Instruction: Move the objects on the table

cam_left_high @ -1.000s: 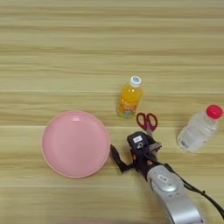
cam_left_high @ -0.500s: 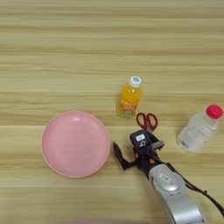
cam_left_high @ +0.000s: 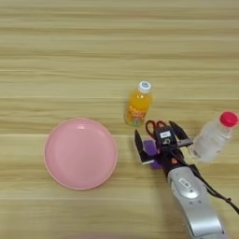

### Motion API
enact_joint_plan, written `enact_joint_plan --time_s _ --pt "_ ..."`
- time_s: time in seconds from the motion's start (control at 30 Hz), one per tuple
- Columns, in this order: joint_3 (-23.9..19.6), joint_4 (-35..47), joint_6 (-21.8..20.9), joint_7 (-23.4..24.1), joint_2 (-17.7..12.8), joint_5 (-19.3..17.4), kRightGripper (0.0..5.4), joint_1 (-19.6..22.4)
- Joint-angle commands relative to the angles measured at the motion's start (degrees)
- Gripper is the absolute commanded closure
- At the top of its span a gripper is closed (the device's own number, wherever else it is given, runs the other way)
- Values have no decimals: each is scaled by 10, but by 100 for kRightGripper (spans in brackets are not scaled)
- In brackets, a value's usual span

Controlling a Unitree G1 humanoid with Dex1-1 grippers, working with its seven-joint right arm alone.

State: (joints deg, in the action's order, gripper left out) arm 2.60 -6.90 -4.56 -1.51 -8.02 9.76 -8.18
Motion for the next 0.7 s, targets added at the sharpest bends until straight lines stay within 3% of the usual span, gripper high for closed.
enact_joint_plan --time_s 0.03,0.37,0.7 --pt "-17 33 -37 28 -8 11 3 24" --pt "-41 51 -80 68 -9 24 3 24" --pt "-38 65 -135 116 -21 92 3 20"
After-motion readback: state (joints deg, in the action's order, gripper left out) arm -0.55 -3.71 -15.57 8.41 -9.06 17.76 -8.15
